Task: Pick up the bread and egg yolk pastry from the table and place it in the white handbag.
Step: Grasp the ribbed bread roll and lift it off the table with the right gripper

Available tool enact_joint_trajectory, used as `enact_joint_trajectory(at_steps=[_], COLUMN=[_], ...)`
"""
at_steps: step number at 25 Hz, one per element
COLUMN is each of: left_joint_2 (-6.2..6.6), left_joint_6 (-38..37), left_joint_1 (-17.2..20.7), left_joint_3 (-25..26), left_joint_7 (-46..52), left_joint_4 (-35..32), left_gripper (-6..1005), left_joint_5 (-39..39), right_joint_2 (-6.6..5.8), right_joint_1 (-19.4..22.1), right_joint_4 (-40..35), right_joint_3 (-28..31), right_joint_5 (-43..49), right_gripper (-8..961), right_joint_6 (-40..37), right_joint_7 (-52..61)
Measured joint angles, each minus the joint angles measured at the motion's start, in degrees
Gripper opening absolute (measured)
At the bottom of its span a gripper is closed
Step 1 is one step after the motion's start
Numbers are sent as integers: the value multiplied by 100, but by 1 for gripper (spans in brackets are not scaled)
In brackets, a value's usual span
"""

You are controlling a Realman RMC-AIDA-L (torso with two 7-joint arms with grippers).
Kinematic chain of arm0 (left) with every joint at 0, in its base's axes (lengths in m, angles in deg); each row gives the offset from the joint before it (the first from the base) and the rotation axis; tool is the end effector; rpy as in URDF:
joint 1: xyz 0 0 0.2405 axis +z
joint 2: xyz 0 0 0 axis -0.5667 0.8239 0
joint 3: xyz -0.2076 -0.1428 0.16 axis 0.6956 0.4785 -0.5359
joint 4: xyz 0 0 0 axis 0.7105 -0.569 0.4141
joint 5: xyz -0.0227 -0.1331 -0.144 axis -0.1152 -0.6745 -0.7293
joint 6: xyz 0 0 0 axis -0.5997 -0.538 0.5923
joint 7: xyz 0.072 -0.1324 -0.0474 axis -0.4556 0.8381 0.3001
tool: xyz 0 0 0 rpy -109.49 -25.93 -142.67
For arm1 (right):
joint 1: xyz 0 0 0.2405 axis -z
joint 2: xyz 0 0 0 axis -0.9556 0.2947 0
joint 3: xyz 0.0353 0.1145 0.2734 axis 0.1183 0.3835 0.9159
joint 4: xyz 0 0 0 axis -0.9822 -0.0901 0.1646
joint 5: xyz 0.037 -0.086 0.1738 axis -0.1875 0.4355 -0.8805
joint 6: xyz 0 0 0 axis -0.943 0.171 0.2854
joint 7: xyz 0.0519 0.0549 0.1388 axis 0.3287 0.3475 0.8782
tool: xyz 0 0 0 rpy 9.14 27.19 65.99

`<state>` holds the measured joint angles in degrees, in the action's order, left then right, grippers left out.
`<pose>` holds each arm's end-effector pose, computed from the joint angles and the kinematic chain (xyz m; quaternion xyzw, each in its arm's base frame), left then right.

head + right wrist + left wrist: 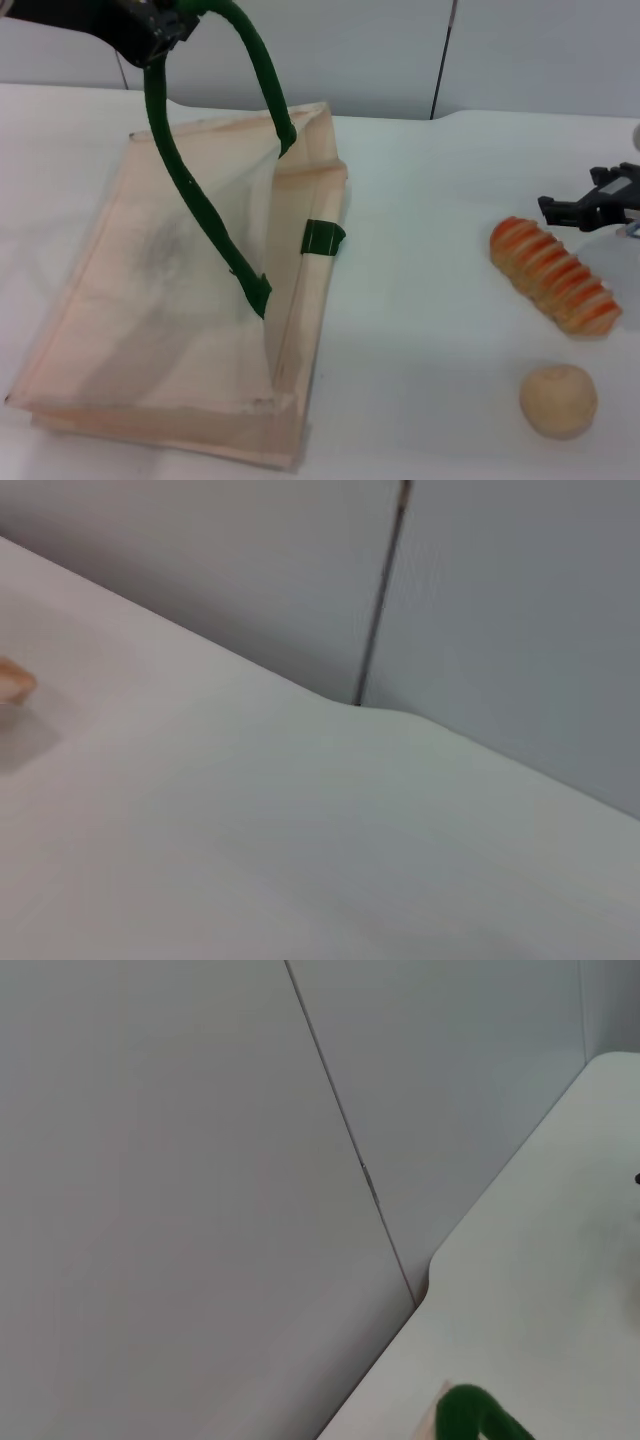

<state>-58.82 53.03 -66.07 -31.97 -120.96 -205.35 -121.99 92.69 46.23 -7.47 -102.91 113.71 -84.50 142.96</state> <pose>-0.1329 0.3599 0.1091 -0.9182 -0.1254 0.0191 0.3754 0.3058 0.4246 -0.0187 -0.8715 0.2783 -0.0076 0.4037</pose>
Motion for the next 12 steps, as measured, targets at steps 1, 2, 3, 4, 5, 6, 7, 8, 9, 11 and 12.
enact_joint_trajectory(at_steps=[1, 2, 3, 4, 5, 6, 7, 8, 9, 11, 12], left_joint_2=[-2, -2, -3, -3, -3, -3, -2, -1, 0, 0, 1], left_joint_6=[0, -1, -2, -2, -3, -3, -3, -4, -4, -4, -4], left_joint_1=[1, 4, 5, 6, 5, 3, -1, -3, -4, -5, -8], left_joint_3=[1, 8, 12, 14, 15, 15, 16, 17, 17, 17, 18], left_joint_7=[-2, -7, -10, -11, -8, -4, 1, 5, 7, 10, 12], left_joint_4=[1, 2, 3, 5, 7, 10, 10, 11, 11, 11, 11], left_gripper=[138, 138, 138, 138, 138, 138, 138, 138, 138, 138, 138], left_joint_5=[0, 6, 19, 32, 48, 58, 59, 61, 61, 62, 62], right_joint_2=[-9, -17, -19, -22, -22, -23, -22, -23, -24, -24, -23], right_joint_1=[0, 3, 5, 7, 2, -11, -24, -44, -56, -69, -71], right_joint_4=[-106, -209, -299, -392, -480, -578, -660, -761, -852, -1022, -1101], right_joint_3=[32, 92, 166, 255, 339, 396, 432, 443, 442, 426, 419], right_joint_5=[17, 47, 96, 193, 328, 527, 736, 1008, 1298, 1698, 1822], right_gripper=[850, 850, 850, 850, 851, 851, 851, 851, 851, 851, 851], right_joint_6=[-148, -310, -448, -603, -752, -895, -1011, -1133, -1245, -1442, -1559], right_joint_7=[61, 101, 133, 187, 269, 391, 519, 684, 847, 1105, 1175])
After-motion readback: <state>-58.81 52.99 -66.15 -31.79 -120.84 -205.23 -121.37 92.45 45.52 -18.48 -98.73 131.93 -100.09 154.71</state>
